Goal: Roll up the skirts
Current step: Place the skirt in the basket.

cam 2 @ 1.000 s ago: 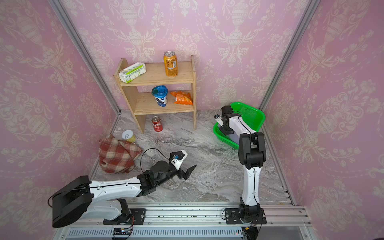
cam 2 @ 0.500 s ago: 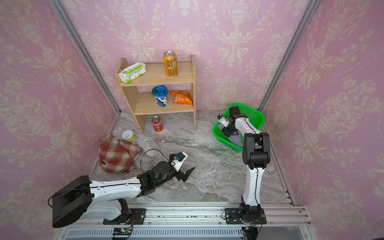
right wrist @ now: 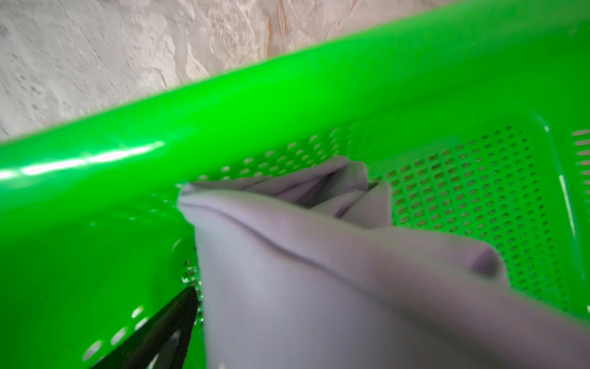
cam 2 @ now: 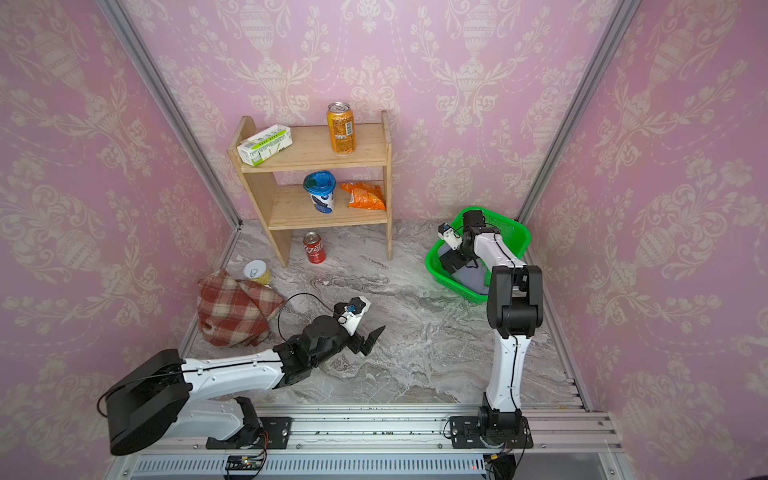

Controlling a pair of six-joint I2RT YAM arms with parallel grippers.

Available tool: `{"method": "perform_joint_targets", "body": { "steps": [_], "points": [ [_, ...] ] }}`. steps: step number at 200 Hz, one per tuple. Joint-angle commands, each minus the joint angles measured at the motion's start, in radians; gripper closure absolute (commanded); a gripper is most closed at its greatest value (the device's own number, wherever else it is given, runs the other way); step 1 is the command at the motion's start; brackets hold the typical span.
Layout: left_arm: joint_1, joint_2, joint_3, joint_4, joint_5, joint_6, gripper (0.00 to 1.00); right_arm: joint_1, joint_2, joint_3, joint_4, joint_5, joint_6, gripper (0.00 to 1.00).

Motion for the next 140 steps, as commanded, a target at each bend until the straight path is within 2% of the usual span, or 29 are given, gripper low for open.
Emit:
{"method": "perform_joint_targets", "body": {
  "steps": [1, 39, 106, 122, 140],
  "points": [
    [0.009, -0.029, 0.0, -0.013, 0.016, -0.024, 0.01, 0.001, -0.07, 0.073, -0.038, -0.058, 0.046, 0.0],
    [0.012, -0.05, -0.007, -0.015, 0.01, -0.023, 0.01, -0.002, -0.102, 0.11, -0.069, -0.036, 0.072, 0.0],
    [0.027, -0.089, -0.027, -0.017, -0.001, -0.033, 0.01, -0.007, -0.216, 0.095, -0.02, -0.049, 0.227, 0.0],
    [0.052, -0.116, -0.03, -0.039, -0.06, -0.038, 0.01, 0.004, -0.256, 0.061, 0.011, -0.097, 0.294, 0.0],
    [0.123, -0.174, -0.041, -0.079, -0.146, -0.112, 0.01, 0.056, -0.307, 0.003, 0.062, -0.077, 0.354, 0.0]
  ]
}}
